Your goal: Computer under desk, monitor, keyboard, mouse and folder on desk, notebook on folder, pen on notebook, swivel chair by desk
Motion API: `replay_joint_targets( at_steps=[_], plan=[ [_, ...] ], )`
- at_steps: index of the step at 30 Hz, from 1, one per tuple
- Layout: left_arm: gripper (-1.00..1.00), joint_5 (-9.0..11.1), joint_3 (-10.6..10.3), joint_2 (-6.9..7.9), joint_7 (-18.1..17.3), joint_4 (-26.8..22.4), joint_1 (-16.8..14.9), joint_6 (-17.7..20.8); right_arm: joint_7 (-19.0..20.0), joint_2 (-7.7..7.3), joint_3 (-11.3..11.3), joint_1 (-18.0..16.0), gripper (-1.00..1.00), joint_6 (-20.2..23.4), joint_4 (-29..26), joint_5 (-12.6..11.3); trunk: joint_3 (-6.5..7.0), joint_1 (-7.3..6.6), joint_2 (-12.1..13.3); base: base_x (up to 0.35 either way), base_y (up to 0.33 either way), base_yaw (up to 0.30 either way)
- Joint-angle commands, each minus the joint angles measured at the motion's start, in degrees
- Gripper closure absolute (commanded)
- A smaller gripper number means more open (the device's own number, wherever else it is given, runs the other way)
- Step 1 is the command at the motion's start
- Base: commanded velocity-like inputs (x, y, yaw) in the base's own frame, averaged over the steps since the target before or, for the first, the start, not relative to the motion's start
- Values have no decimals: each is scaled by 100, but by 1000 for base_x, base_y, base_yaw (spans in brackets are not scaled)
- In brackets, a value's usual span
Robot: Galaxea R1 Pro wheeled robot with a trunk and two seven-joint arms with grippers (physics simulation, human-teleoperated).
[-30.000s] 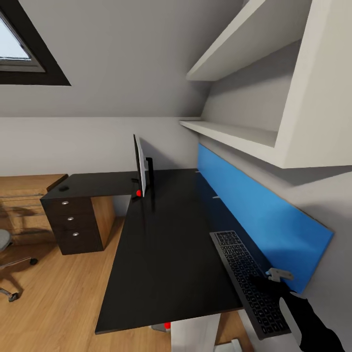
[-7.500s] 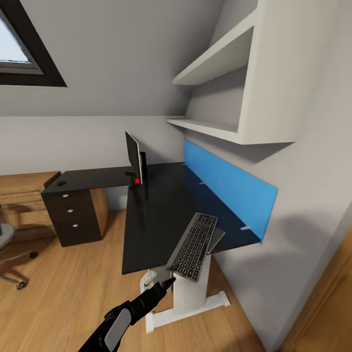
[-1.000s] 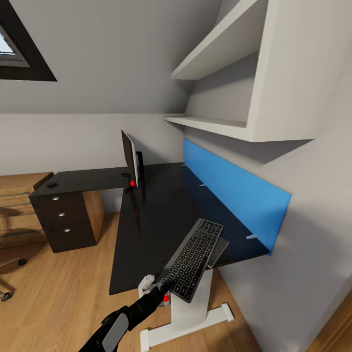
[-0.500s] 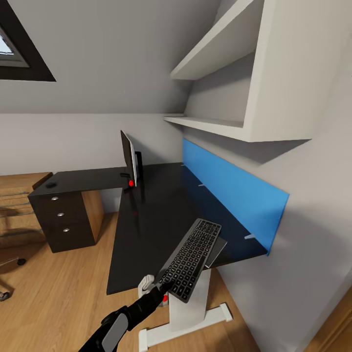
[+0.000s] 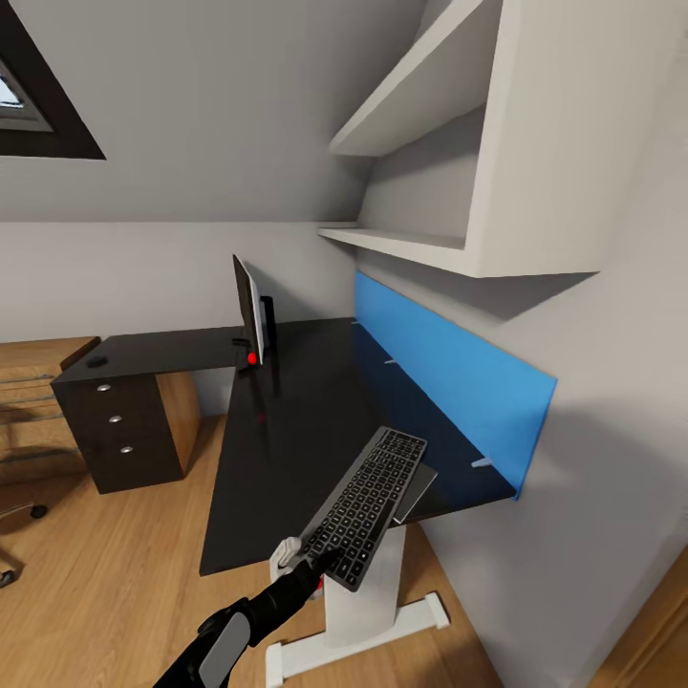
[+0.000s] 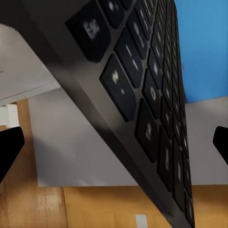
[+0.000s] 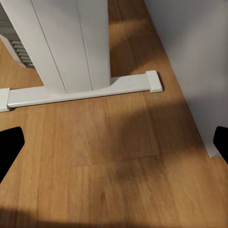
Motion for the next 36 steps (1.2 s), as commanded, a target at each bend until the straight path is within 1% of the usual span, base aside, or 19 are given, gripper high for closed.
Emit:
replay_joint_targets(
  at_steps=[1,18,26,36],
  plan=[
    [-100,61,-7,1,2,-2,-3,53,6,-2,-46,-6,-100,-22,12,53,-6,-1,-3,0,-17,0],
    [-100,64,-7,1,0,-2,-2,53,6,-2,-46,-6,-100,-22,12,53,-6,-1,-3,1,-3,0],
    [-100,65,-7,1,-2,-2,-3,53,6,-2,-46,-6,-100,-20,12,53,-6,-1,-3,66,0,0],
    [-100,65,-7,1,-3,-2,-3,53,2,-2,-46,-6,-100,-19,12,53,-6,-1,-3,10,0,0]
  ],
)
